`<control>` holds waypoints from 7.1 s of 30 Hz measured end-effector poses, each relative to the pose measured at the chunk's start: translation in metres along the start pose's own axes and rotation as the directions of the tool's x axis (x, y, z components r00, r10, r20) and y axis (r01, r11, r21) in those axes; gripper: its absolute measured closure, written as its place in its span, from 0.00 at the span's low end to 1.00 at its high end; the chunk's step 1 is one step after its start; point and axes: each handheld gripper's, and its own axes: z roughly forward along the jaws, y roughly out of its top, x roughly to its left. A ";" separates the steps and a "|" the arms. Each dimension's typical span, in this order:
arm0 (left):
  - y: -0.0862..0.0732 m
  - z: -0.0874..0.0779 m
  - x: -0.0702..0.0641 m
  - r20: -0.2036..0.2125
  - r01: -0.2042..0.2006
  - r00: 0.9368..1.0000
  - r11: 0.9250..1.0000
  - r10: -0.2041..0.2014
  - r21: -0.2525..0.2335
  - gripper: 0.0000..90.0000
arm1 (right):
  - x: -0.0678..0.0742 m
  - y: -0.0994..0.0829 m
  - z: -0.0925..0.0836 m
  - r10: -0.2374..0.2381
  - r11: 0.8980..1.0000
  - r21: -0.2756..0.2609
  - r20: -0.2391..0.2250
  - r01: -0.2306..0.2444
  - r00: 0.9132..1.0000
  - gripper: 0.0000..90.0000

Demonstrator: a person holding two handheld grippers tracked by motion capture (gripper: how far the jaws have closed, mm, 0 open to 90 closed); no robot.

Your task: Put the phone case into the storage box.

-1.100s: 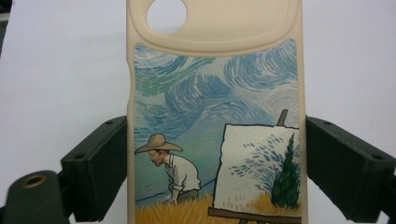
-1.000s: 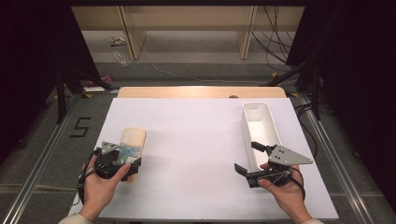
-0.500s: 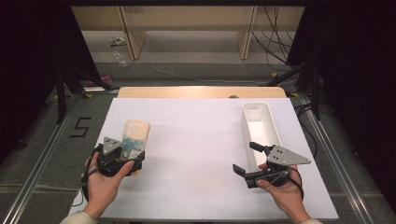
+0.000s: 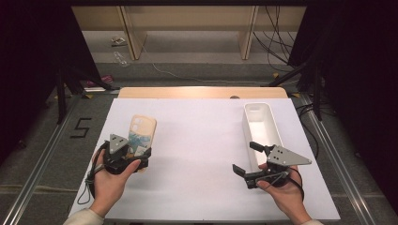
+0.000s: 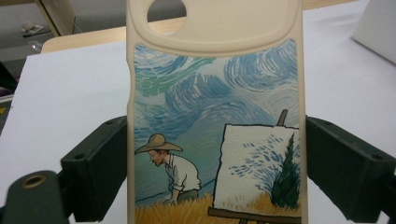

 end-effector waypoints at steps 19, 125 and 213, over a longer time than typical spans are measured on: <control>0.007 0.009 -0.018 0.050 -0.051 0.997 0.998 0.053 -0.040 0.13 | 0.004 0.005 0.006 0.002 1.000 -0.010 -0.002 -0.002 1.000 0.04; 0.003 0.041 -0.126 0.242 -0.230 0.941 0.972 0.236 -0.053 0.13 | -0.002 0.052 0.128 0.058 0.998 0.018 -0.009 -0.058 0.998 0.09; 0.002 0.033 -0.098 0.405 -0.203 0.888 0.976 0.219 -0.083 0.17 | 0.011 0.083 0.127 0.026 0.992 0.130 -0.205 0.001 0.978 0.88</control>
